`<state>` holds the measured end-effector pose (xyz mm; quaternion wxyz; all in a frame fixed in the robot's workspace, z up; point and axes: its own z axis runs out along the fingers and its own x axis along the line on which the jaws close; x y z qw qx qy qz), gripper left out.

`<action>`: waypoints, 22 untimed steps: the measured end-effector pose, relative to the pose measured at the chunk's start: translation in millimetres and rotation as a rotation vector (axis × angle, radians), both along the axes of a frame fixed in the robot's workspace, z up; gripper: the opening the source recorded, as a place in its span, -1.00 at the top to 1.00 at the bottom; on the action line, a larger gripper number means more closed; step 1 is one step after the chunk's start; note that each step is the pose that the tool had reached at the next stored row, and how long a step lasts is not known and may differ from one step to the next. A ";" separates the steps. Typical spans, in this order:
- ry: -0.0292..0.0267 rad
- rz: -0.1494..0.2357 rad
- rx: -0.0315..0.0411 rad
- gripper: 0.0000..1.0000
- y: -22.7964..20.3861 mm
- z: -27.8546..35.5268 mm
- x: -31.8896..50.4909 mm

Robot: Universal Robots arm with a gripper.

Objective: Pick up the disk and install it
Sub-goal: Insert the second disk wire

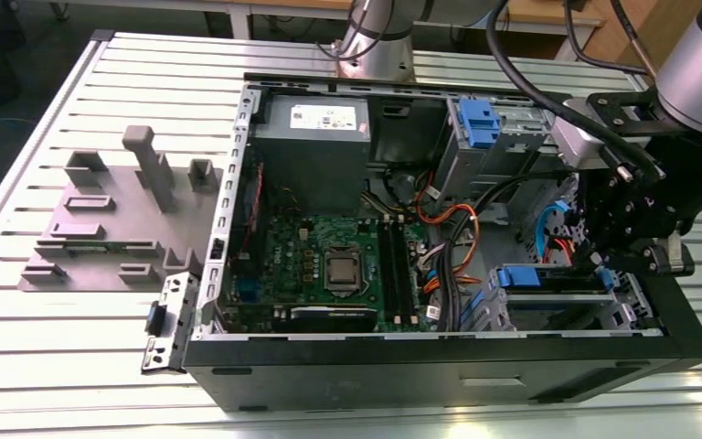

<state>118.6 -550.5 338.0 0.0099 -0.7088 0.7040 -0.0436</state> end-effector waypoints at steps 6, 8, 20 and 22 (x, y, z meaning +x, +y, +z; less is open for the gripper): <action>0.0001 0.000 0.0000 0.79 0.0 0.0 0.0; 0.0001 0.000 -0.0001 0.79 0.2 0.0 -2.1; 0.0001 0.000 0.0000 0.79 0.3 0.0 -6.3; 0.0001 0.000 0.0000 0.79 0.3 0.0 -6.6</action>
